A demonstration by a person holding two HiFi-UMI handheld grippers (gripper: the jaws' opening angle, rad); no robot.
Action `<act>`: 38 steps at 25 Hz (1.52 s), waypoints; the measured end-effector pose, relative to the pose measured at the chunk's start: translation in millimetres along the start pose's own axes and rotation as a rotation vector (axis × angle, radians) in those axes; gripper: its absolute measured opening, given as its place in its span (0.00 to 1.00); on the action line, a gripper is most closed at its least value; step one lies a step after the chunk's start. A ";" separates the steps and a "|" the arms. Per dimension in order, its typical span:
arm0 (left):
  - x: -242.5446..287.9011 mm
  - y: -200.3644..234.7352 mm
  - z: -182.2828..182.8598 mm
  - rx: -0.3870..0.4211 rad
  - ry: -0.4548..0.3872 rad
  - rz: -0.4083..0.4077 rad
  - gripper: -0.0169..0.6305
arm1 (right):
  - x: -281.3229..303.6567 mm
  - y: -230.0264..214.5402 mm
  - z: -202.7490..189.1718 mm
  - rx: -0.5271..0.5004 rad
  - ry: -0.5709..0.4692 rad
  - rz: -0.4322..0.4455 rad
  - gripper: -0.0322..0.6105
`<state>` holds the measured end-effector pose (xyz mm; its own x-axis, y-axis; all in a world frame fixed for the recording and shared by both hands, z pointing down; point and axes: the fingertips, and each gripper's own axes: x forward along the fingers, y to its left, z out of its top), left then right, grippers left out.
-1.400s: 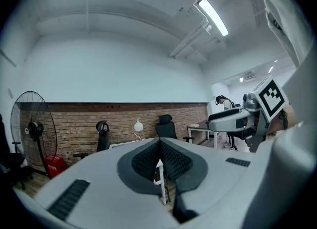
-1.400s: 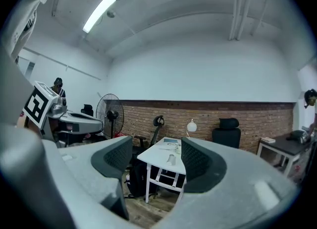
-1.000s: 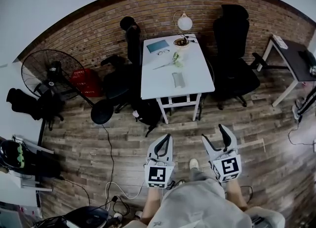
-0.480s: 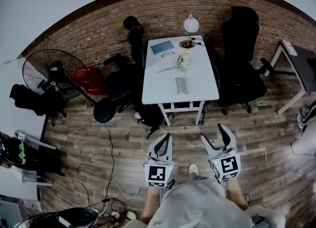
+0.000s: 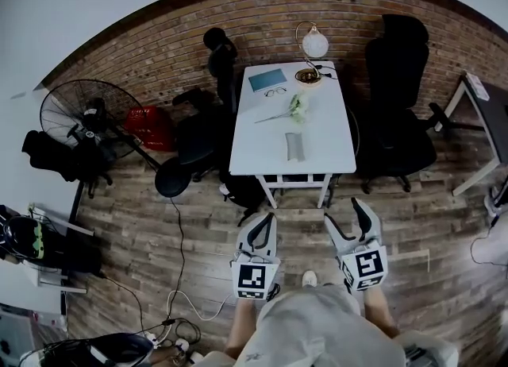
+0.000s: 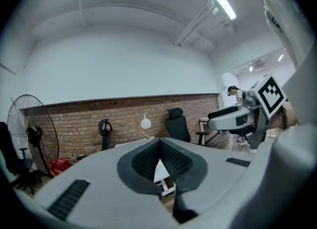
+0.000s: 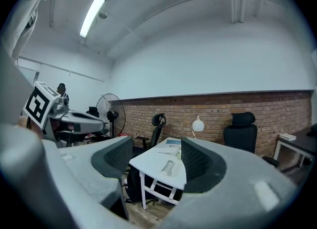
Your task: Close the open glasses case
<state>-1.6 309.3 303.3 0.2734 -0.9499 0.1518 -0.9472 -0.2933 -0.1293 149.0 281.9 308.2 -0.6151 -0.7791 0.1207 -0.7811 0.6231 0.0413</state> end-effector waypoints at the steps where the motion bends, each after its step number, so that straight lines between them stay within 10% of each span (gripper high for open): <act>1: 4.8 1.3 1.2 0.004 -0.002 0.002 0.03 | 3.1 -3.6 0.6 0.000 -0.004 0.000 0.53; 38: 126.1 44.0 7.7 -0.003 -0.011 -0.028 0.03 | 105.4 -80.0 2.6 0.007 0.000 -0.061 0.53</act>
<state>-7.6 175.8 309.2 0.3018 -0.9423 0.1447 -0.9396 -0.3196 -0.1222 146.4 149.7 315.0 -0.5665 -0.8155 0.1184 -0.8178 0.5741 0.0414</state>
